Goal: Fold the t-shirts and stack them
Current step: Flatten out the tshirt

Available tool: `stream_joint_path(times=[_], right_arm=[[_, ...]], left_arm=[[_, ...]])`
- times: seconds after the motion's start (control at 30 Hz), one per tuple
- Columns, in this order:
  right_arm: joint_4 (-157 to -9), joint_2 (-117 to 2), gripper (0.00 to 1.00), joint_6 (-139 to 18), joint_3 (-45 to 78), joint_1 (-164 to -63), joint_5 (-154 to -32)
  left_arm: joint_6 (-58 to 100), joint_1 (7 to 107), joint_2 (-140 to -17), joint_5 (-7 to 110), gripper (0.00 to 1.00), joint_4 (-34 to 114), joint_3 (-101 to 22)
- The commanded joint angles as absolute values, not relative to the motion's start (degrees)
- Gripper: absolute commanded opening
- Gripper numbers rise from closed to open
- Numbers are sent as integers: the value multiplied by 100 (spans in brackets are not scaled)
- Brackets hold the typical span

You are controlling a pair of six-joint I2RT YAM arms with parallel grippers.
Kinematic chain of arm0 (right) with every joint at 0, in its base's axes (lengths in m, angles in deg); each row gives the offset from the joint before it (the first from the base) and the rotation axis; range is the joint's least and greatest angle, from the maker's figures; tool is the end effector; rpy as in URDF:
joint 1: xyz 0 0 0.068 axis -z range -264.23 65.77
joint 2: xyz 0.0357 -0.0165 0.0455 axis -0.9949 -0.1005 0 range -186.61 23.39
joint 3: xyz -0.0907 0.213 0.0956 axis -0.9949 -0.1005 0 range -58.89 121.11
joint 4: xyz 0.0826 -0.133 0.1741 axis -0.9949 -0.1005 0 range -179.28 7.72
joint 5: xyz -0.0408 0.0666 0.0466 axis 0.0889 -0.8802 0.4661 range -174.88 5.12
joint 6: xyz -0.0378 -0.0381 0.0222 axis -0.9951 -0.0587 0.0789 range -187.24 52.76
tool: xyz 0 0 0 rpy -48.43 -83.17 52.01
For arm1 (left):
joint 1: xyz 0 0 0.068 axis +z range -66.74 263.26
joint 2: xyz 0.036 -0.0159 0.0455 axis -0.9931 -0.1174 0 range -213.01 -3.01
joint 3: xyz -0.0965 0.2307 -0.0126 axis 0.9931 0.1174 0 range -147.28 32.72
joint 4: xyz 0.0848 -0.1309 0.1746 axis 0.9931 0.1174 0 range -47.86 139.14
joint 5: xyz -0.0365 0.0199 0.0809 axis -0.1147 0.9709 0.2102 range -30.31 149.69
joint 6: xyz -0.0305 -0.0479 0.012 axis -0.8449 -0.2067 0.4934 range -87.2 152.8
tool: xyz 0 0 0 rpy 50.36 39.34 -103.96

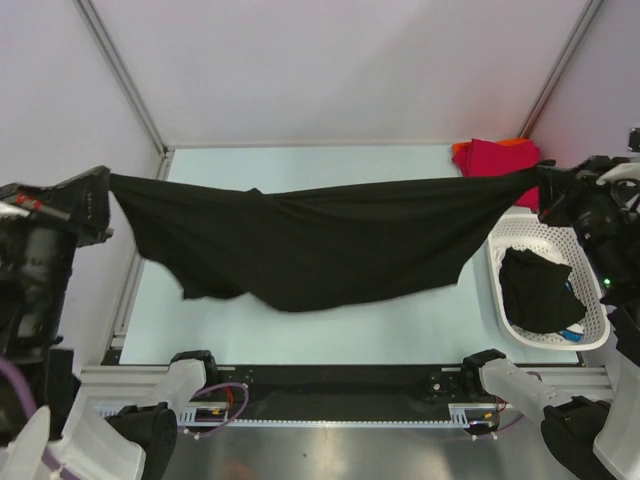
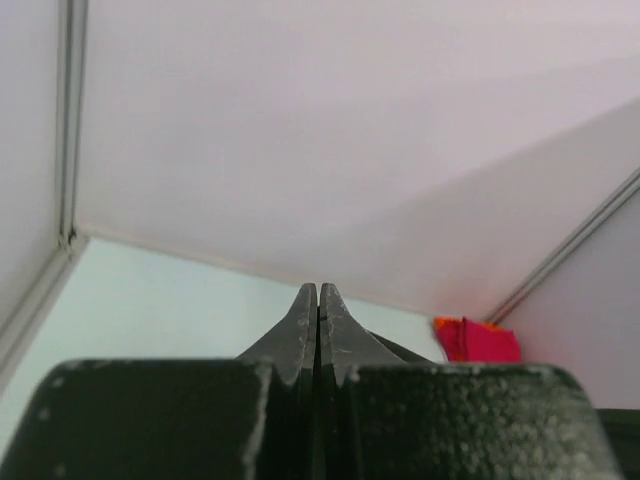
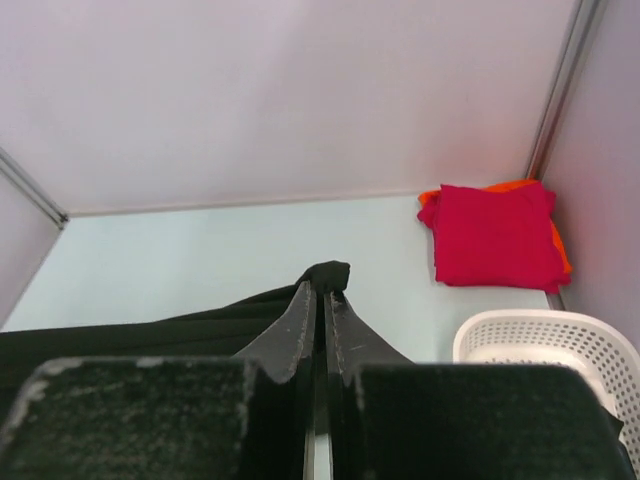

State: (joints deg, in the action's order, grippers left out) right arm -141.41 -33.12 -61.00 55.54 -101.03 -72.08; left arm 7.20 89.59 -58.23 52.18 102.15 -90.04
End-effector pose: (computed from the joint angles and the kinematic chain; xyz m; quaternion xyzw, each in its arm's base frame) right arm 0.0652 0.0100 0.5265 0.0124 0.7142 0.0608 0.6972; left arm 0.0243 -0.0027 0.5485 -0.1336 0.6459 -0.1682 0.7325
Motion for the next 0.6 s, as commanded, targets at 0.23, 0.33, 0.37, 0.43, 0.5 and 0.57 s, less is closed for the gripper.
stream_joint_path(times=[0.23,0.33,0.37,0.43,0.5,0.57], right_arm=[[-14645,-3049,0,-6083,5135,-9847,-7222],[-13794,-2847,0,-6030,3847,-9847,-7205],[-13295,-2829,0,-6039,3553,-9847,-7170],[-12678,-2925,0,-6179,2667,-9847,-7118],[-11790,-3327,0,-6319,2286,-9847,-7126],[-11037,-3758,0,-6487,2031,-9847,-7161]], left_arm=[[750,8950,-6436,5293,0,10281,-8686],[425,8950,-6444,5143,0,9446,-7077],[346,8950,-6488,5186,0,9217,-6734],[283,8924,-6680,5396,0,8426,-5854],[422,8889,-6988,5485,0,7935,-5580],[616,8819,-7784,5521,0,7783,-5719]])
